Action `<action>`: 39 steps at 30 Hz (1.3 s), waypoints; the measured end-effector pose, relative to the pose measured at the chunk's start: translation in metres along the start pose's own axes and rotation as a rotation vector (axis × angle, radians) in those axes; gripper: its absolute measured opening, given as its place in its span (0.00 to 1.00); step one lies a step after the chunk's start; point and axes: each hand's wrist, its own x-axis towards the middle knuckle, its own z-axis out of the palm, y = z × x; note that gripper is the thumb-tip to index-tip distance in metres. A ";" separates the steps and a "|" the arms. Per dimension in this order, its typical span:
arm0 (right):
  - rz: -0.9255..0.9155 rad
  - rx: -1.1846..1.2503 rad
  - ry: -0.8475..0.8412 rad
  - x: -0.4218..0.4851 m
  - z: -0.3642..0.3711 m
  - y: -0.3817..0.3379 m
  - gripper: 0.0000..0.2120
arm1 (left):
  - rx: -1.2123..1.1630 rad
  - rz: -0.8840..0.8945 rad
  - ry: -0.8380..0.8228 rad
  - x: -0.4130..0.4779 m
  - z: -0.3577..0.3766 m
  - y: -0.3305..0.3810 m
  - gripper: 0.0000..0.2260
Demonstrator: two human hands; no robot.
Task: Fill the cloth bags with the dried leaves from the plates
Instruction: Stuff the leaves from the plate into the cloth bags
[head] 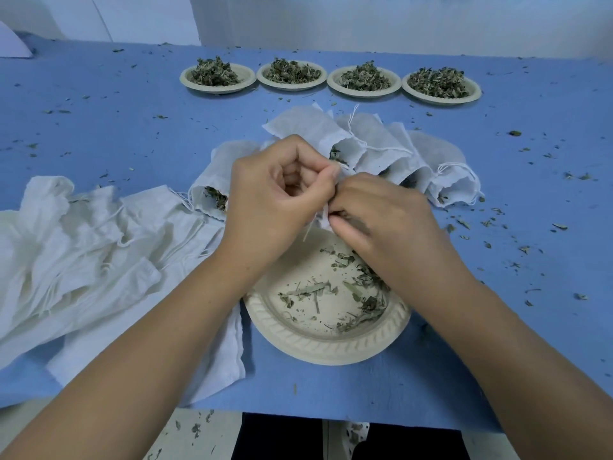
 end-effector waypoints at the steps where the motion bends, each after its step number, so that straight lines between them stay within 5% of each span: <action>1: 0.001 0.028 -0.026 0.001 -0.001 0.002 0.02 | -0.003 -0.008 0.004 0.001 -0.001 0.000 0.08; 6: 0.101 0.277 0.068 0.004 -0.014 0.004 0.04 | -0.043 -0.028 0.071 0.004 -0.004 0.000 0.08; 12: 0.092 0.253 0.225 -0.001 -0.009 -0.004 0.04 | -0.071 -0.023 0.014 0.001 -0.003 0.004 0.08; 19: 0.007 0.174 0.142 0.002 -0.010 0.000 0.03 | -0.103 -0.048 0.023 0.003 -0.005 0.006 0.09; 31: -0.026 0.139 0.309 -0.002 -0.009 -0.003 0.05 | -0.126 -0.038 -0.006 0.003 -0.004 0.004 0.09; 37: -0.071 0.070 0.118 0.002 -0.003 0.002 0.06 | -0.122 -0.051 -0.019 0.002 -0.004 0.004 0.08; 39: -0.064 0.037 0.215 0.000 -0.007 0.002 0.07 | -0.124 -0.070 0.024 0.004 -0.006 0.003 0.09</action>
